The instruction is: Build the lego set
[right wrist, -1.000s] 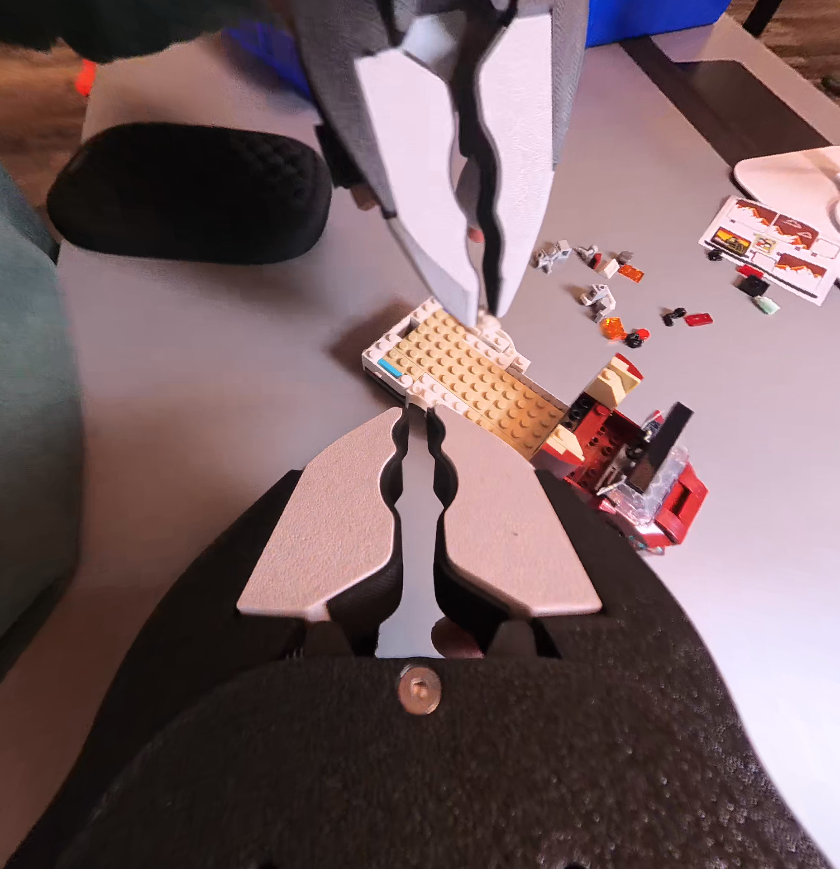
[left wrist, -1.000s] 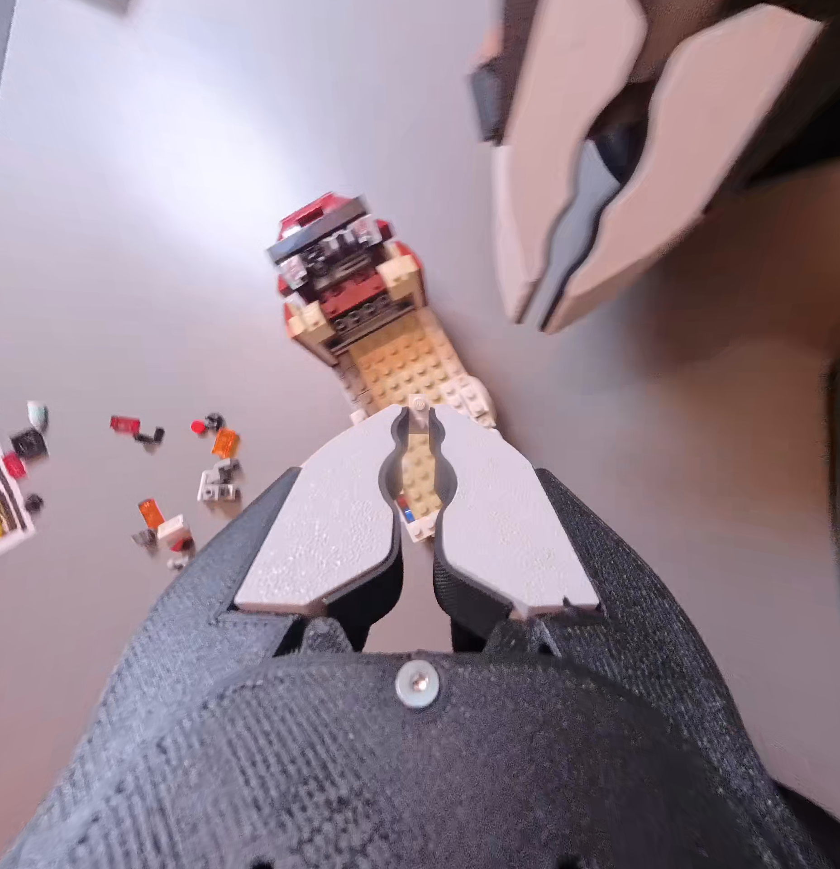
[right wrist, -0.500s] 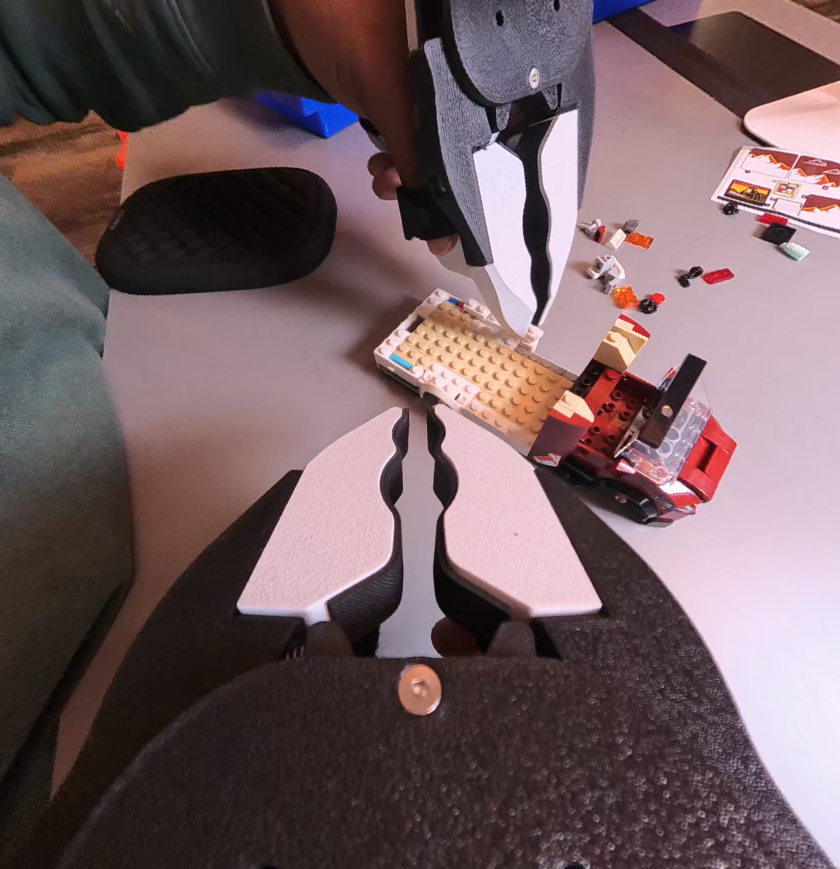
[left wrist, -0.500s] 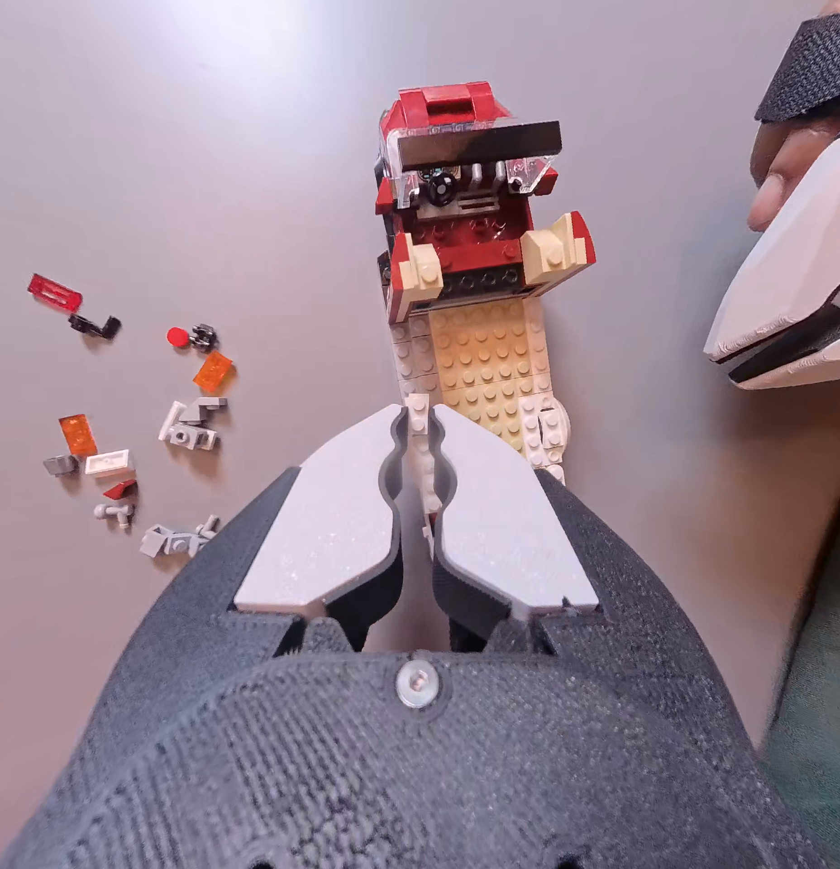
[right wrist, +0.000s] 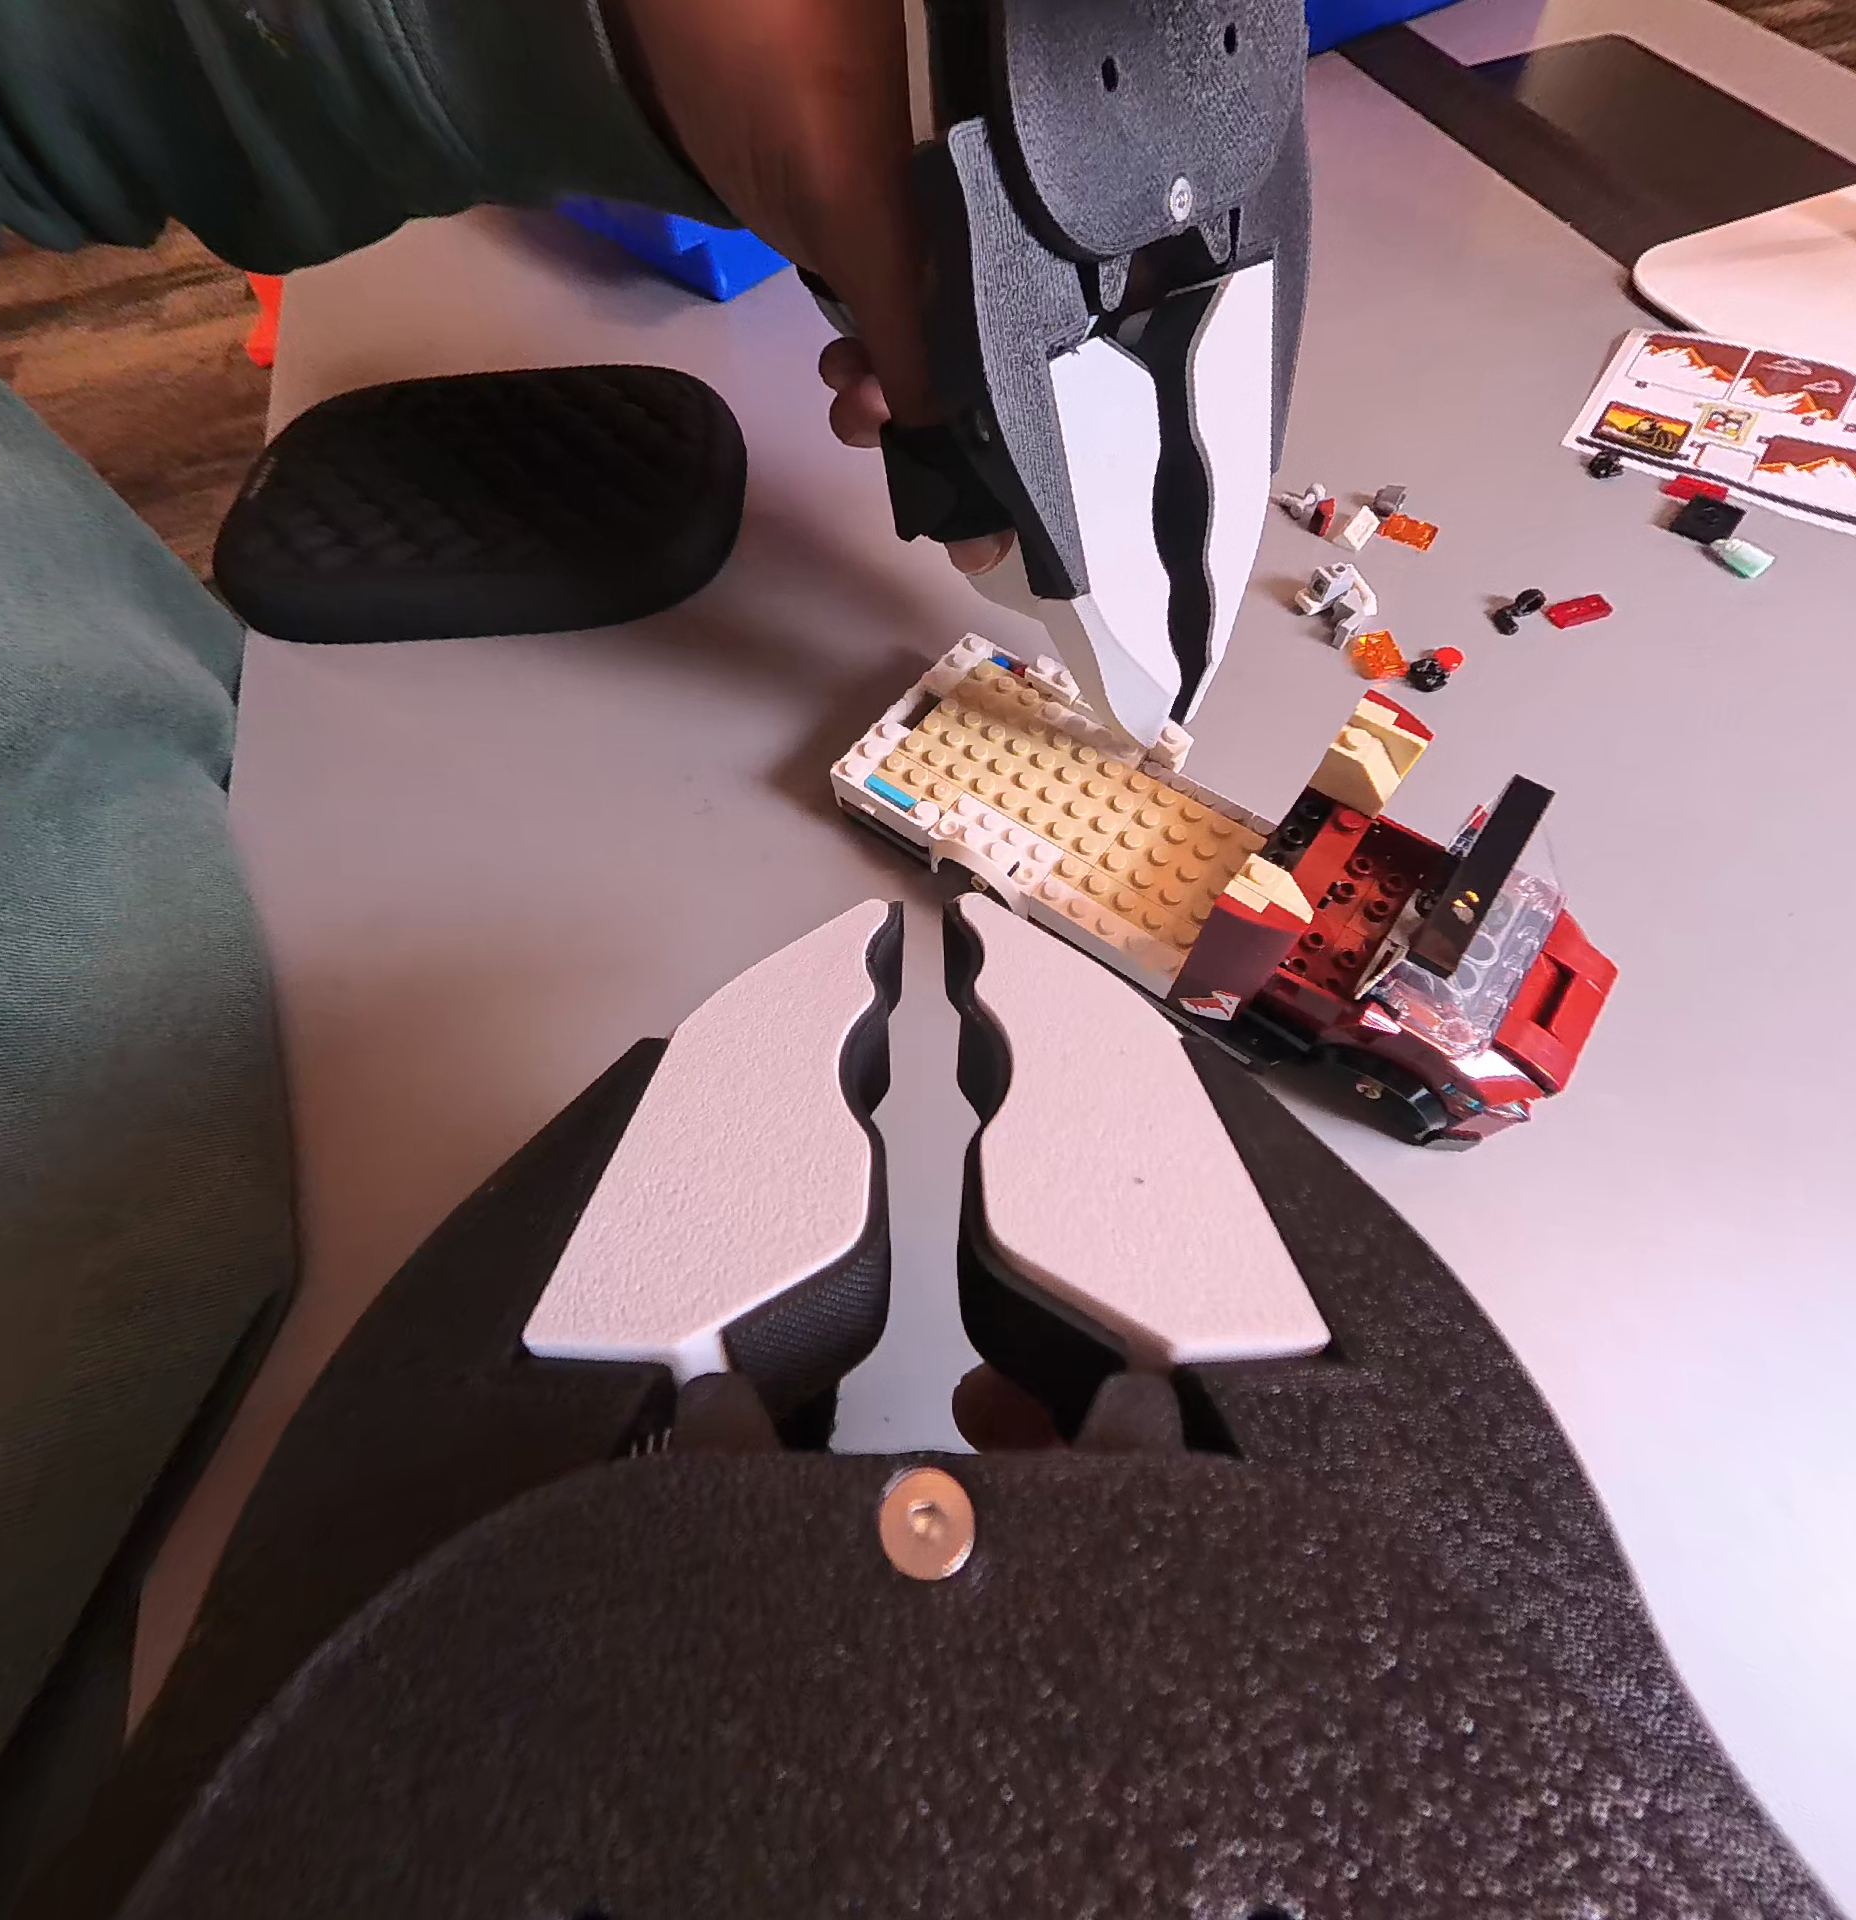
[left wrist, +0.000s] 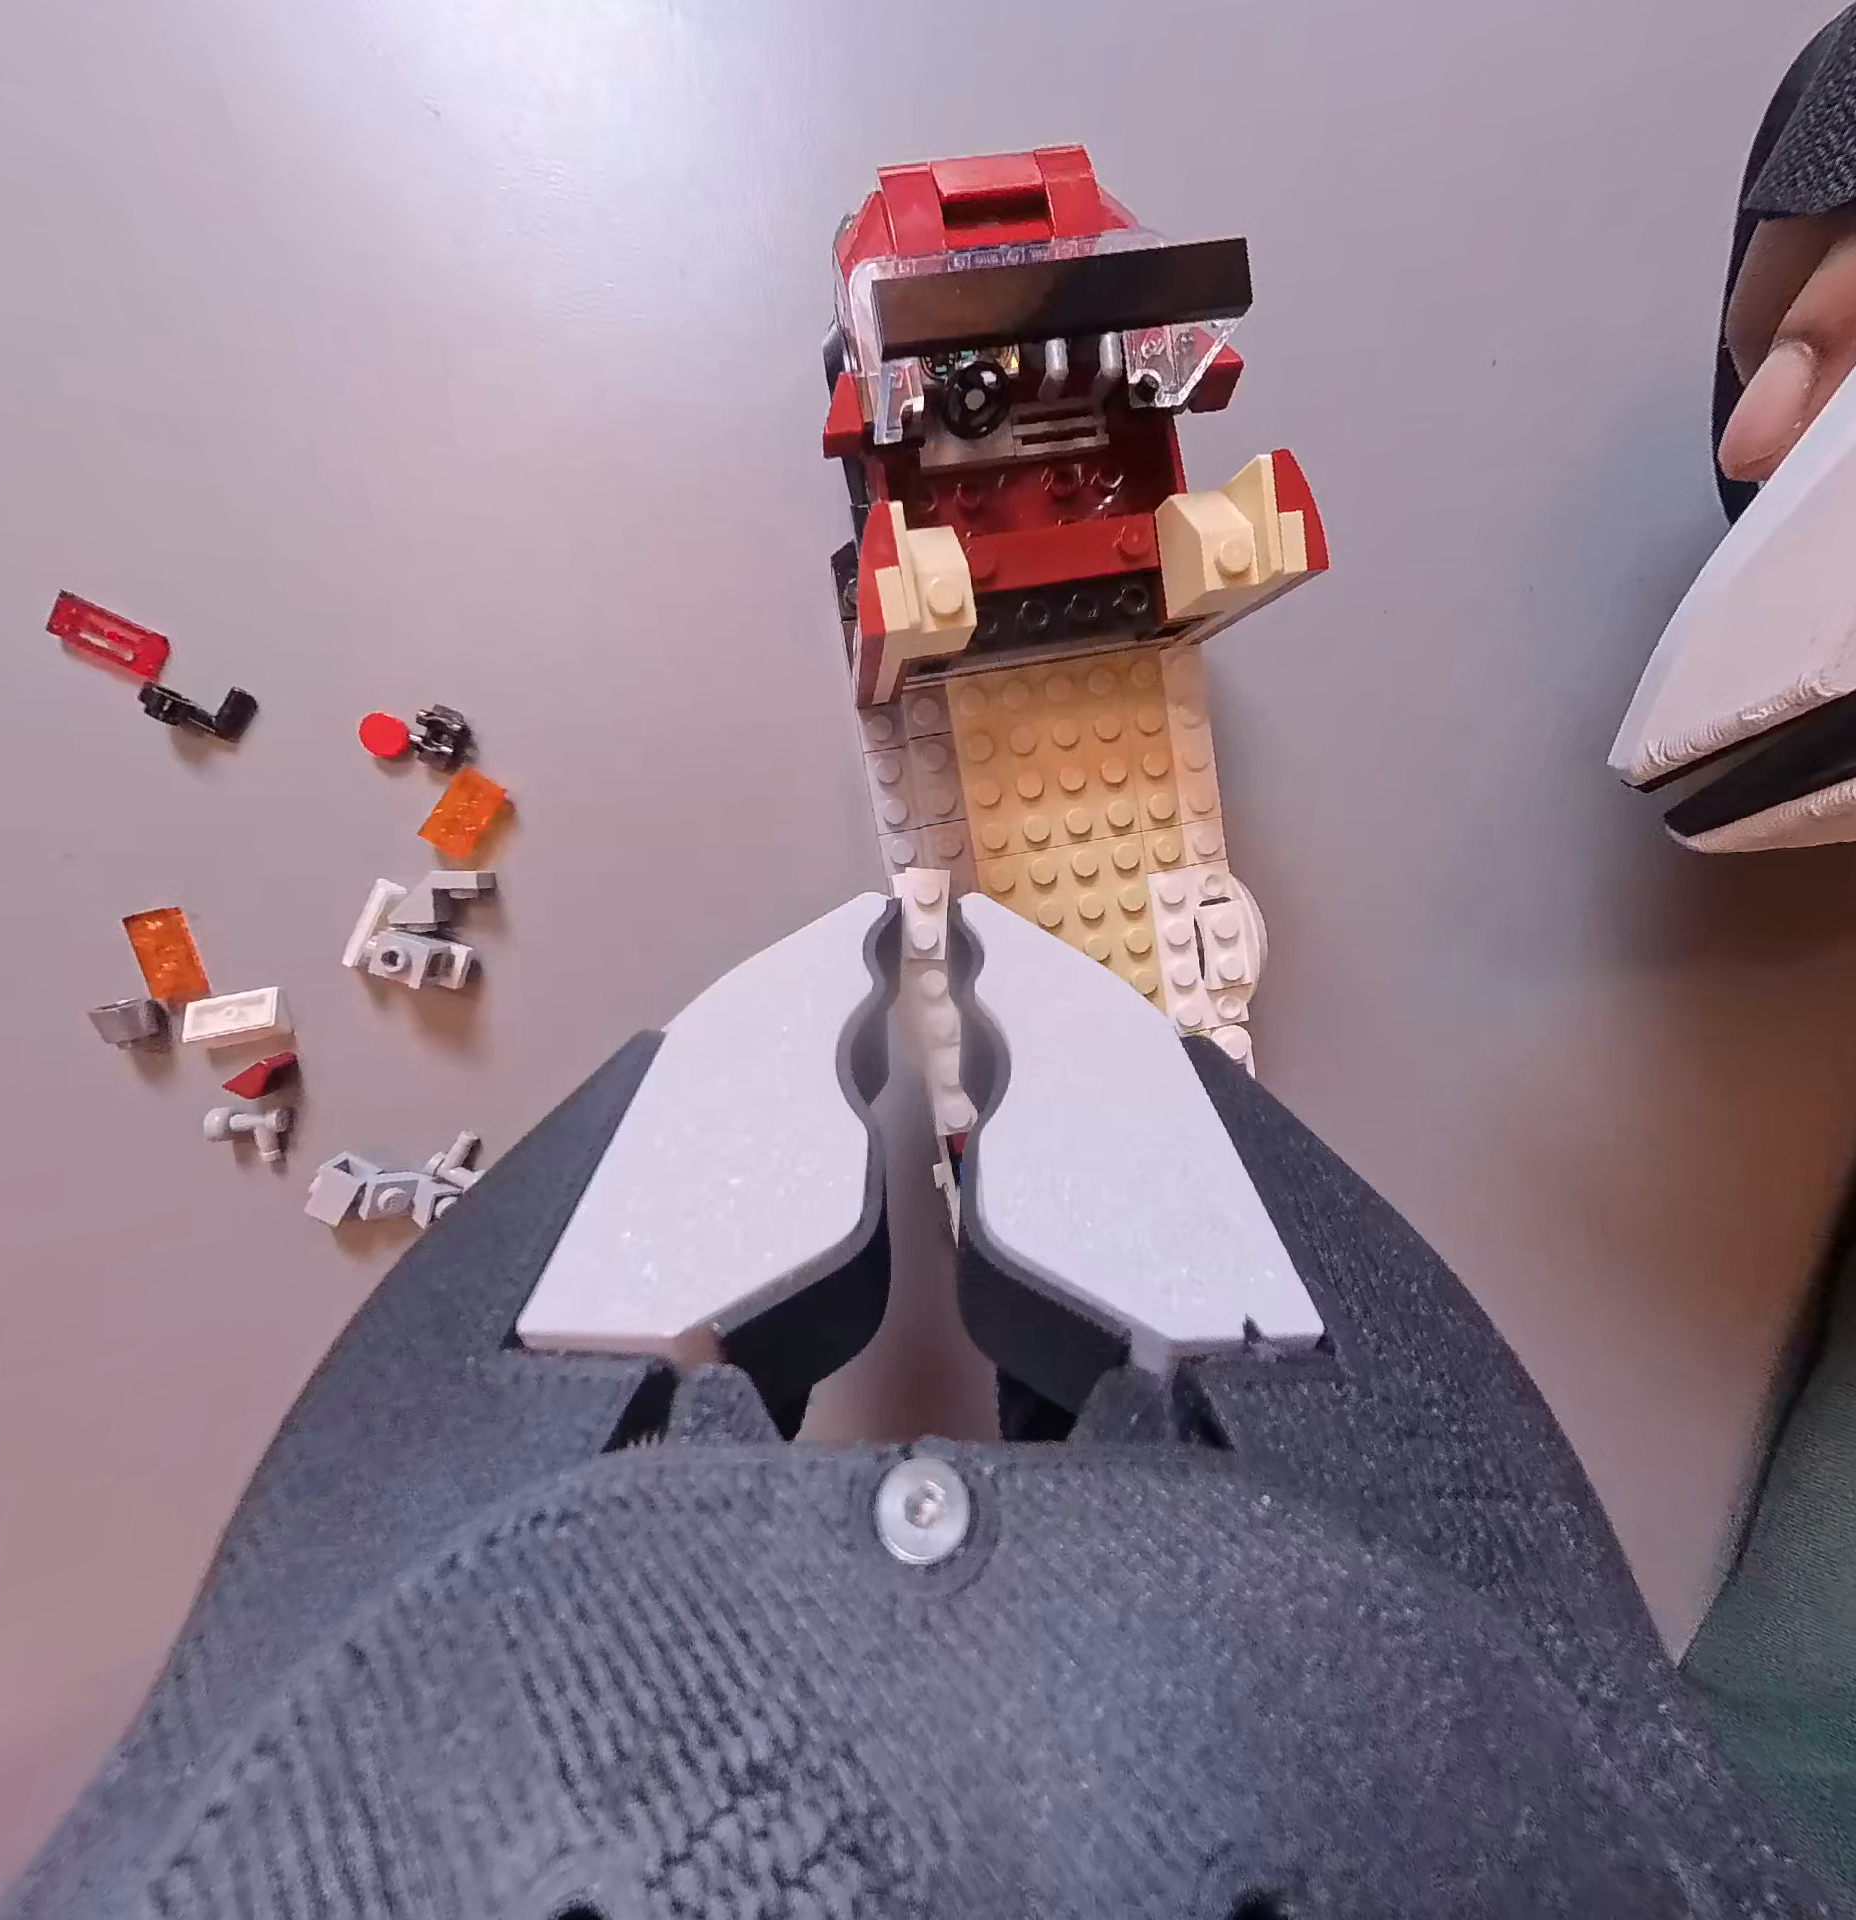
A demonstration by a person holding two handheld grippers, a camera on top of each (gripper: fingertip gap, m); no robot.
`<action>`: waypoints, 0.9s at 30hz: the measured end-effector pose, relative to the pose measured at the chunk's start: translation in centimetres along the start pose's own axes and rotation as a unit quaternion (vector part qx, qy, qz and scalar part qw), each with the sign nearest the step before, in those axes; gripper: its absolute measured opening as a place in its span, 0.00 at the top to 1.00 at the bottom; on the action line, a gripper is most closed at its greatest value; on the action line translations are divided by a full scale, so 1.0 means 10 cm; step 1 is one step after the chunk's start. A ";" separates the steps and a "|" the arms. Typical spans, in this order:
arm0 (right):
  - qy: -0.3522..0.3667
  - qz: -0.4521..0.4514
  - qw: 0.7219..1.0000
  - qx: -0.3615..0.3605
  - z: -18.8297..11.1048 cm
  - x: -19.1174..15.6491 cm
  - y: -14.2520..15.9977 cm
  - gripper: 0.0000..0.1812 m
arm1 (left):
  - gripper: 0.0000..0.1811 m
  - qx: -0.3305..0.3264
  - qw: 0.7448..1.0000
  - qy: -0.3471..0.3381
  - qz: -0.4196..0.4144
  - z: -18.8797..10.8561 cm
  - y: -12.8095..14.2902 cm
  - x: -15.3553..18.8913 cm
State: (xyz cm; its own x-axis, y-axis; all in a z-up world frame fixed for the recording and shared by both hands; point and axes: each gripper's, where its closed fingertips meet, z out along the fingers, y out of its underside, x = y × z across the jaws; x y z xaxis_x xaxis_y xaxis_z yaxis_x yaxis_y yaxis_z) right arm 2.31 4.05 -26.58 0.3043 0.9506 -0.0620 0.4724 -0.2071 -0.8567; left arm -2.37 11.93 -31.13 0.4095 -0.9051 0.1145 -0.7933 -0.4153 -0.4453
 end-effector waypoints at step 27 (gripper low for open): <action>-0.008 0.007 1.000 -0.012 0.04 0.00 0.06 0.96 | 0.92 0.030 0.999 -0.006 0.027 -0.15 -0.08 -0.01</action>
State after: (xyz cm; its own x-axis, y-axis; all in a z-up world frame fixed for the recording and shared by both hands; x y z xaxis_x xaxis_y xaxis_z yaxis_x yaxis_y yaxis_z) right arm 2.30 4.05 -27.25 0.2982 0.9511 -0.0812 0.4888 -0.2252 -0.8428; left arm -2.47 12.17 -29.45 0.3732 -0.9244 0.0783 -0.7859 -0.3599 -0.5029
